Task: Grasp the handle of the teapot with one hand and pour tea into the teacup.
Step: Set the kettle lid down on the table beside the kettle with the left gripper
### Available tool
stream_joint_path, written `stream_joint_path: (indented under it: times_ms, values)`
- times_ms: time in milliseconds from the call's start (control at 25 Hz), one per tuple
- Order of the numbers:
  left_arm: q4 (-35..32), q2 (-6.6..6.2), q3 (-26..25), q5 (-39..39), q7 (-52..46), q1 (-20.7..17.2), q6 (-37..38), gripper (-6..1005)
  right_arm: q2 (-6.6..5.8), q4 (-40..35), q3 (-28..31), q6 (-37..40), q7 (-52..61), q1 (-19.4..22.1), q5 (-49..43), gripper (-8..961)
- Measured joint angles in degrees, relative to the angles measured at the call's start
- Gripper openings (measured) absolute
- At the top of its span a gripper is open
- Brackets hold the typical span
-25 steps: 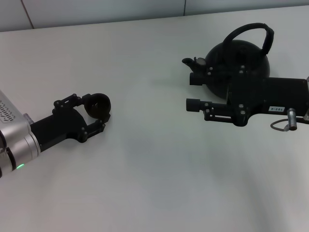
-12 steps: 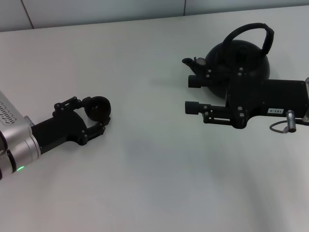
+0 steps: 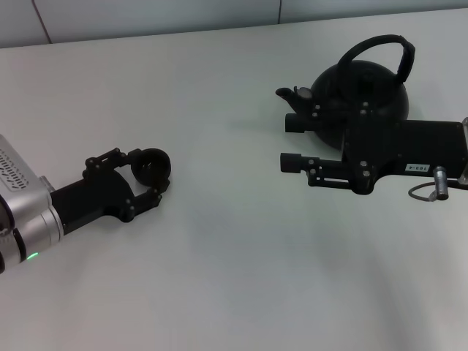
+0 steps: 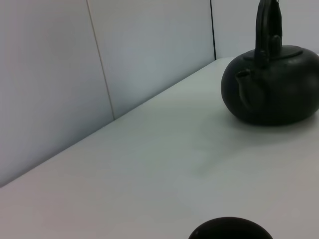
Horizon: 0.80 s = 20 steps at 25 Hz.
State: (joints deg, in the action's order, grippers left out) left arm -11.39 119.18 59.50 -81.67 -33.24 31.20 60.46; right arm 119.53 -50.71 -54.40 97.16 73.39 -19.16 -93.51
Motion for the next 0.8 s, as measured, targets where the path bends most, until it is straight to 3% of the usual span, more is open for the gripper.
stream_joint_path:
  times_ms: [800]
  values:
    - [0.06, 0.00, 0.38, -0.07, -0.29, 0.27, -0.01, 758, -0.12, 0.00, 0.00, -0.39, 0.00, -0.08, -0.01, 572]
